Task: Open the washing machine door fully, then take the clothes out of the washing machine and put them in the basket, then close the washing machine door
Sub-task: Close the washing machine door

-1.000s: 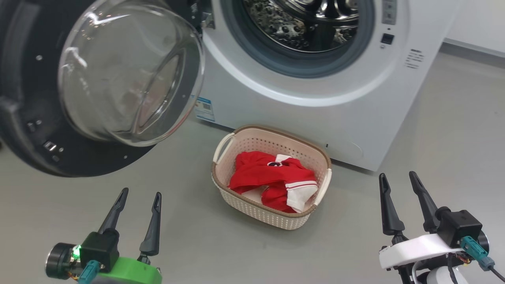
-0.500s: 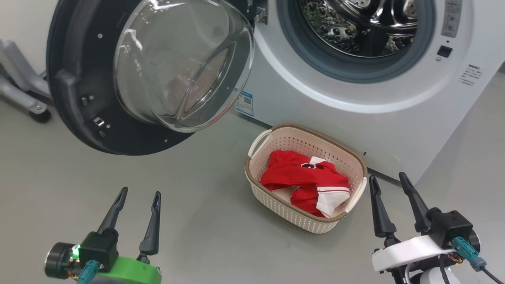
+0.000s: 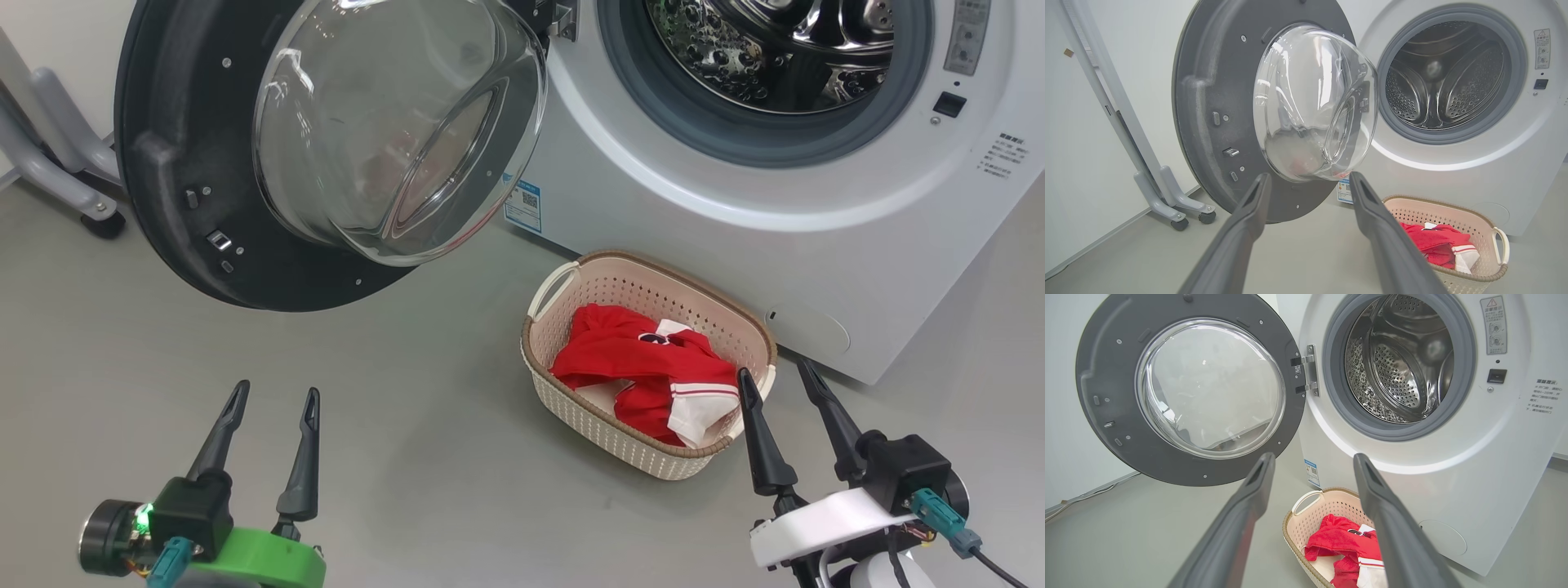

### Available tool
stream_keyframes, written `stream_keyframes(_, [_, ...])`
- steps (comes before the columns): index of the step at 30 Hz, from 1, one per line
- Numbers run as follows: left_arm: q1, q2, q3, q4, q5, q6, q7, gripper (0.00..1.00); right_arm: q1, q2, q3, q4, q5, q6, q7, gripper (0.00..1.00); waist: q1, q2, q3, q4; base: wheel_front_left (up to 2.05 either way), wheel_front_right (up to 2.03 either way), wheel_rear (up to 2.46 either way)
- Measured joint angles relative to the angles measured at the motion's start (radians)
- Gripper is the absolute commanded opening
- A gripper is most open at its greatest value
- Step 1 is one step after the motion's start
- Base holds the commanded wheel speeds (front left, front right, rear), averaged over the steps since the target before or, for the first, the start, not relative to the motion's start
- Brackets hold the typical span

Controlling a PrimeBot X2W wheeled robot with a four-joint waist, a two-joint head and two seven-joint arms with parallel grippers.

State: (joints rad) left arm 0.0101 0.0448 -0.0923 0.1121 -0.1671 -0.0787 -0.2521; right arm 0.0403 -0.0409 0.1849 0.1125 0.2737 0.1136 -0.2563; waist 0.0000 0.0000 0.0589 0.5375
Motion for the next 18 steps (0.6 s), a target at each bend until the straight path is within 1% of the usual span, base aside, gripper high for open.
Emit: stream_keyframes(18, [0.001,0.0,0.005,-0.019,0.0,0.012,0.0,1.0,-0.032,-0.001,0.001,0.018,0.0,0.008,0.0,1.0,0.0,0.0,0.008,0.002,0.0,0.0,0.0])
